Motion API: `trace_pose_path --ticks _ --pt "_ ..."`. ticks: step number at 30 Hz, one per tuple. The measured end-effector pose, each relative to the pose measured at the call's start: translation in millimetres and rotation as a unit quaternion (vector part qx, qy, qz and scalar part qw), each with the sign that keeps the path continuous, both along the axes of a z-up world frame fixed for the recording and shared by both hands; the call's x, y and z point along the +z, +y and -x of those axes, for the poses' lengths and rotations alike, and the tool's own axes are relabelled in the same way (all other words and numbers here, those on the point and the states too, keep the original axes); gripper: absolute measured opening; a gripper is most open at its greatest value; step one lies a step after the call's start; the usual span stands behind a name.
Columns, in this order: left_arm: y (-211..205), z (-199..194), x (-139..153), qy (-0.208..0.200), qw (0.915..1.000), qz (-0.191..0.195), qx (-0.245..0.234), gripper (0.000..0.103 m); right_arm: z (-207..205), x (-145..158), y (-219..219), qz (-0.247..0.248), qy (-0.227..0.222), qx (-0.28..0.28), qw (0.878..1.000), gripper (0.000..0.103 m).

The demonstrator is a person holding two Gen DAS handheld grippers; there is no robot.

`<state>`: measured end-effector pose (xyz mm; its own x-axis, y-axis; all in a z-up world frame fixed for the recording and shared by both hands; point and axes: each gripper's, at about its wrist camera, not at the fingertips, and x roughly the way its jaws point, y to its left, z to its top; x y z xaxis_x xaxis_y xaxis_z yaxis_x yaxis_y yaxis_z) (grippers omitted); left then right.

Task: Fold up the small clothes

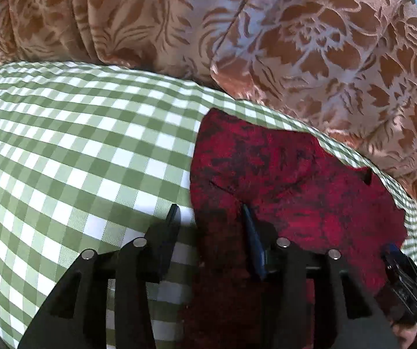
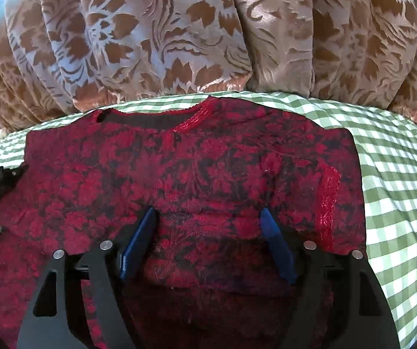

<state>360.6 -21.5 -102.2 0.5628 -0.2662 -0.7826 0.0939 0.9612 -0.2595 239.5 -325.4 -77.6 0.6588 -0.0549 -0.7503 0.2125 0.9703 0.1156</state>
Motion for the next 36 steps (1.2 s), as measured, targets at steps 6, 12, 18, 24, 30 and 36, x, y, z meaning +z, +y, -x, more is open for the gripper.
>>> trace_pose_path --ticks 6,12,18,24,30,36 --pt "-17 38 53 -0.114 0.9888 -0.088 0.037 0.052 3 -2 -3 -0.011 -0.01 0.0 1.0 0.075" --pt "-53 37 28 -0.08 0.9892 -0.119 -0.03 0.053 4 0 -4 -0.017 -0.015 0.0 1.0 0.075" --pt "-46 30 5 -0.078 0.9916 -0.102 -0.019 0.055 5 -2 -1 -0.013 -0.017 -0.001 1.0 0.077" --pt "-47 38 16 -0.08 0.9921 -0.096 -0.012 0.055 4 -2 -2 -0.013 -0.016 0.0 1.0 0.078" --pt "-28 68 34 -0.088 0.9929 -0.08 -0.004 0.054 4 -4 -2 -0.012 -0.017 0.0 1.0 0.078" --pt "-10 105 51 -0.094 0.9936 -0.063 0.0 0.055 5 1 1 -0.002 -0.013 0.001 1.0 0.086"
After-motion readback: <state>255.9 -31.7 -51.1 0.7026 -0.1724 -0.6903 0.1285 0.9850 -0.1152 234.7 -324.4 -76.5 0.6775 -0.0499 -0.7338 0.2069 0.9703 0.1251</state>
